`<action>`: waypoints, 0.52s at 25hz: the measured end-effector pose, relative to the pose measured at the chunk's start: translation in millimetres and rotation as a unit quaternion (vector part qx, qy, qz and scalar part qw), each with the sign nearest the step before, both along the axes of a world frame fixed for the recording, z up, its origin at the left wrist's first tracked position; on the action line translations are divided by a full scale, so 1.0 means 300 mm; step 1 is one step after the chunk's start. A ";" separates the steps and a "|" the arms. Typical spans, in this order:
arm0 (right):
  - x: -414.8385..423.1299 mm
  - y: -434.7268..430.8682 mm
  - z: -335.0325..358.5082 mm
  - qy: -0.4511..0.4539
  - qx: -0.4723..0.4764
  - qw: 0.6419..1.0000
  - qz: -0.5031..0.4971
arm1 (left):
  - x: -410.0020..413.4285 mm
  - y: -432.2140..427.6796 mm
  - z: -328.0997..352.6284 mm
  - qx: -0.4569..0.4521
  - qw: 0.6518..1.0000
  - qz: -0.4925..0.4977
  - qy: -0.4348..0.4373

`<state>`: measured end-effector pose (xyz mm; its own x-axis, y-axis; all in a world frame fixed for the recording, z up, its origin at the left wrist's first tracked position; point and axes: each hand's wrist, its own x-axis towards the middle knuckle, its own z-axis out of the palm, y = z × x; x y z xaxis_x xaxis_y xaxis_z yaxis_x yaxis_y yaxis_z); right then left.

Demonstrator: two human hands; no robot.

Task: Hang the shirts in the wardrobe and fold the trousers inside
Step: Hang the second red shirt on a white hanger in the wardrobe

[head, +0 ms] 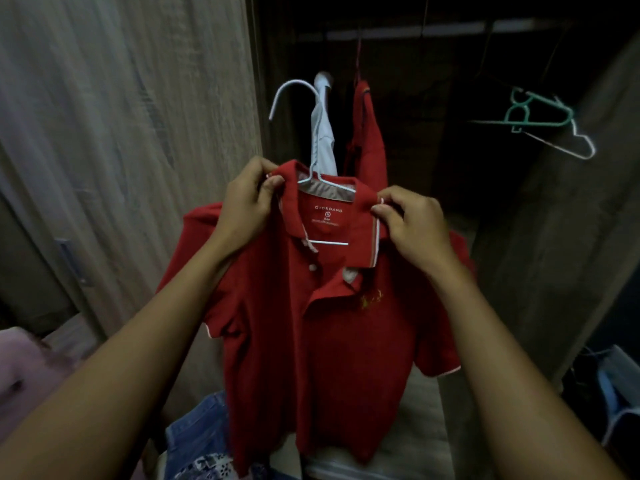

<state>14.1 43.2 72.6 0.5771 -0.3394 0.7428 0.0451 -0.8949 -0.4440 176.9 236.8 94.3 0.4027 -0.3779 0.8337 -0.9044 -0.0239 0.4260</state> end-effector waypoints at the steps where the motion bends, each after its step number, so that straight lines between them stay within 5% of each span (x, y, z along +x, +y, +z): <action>1: -0.008 -0.008 -0.001 -0.022 -0.013 0.999 -0.024 | 0.008 0.007 0.006 -0.003 1.000 0.013 0.005; 8: -0.066 -0.038 0.014 -0.069 -0.050 0.992 -0.098 | 0.056 0.034 -0.001 0.168 0.982 0.074 -0.039; 13: -0.175 -0.119 0.061 0.003 -0.049 0.997 -0.052 | 0.088 -0.001 0.002 0.066 0.997 0.036 0.000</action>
<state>-38.4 7.5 90.8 0.5474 -0.3225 0.7722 -0.0519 -0.9341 -0.3533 203.3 236.6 94.9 0.4336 -0.4546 0.7780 -0.8979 -0.1451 0.4156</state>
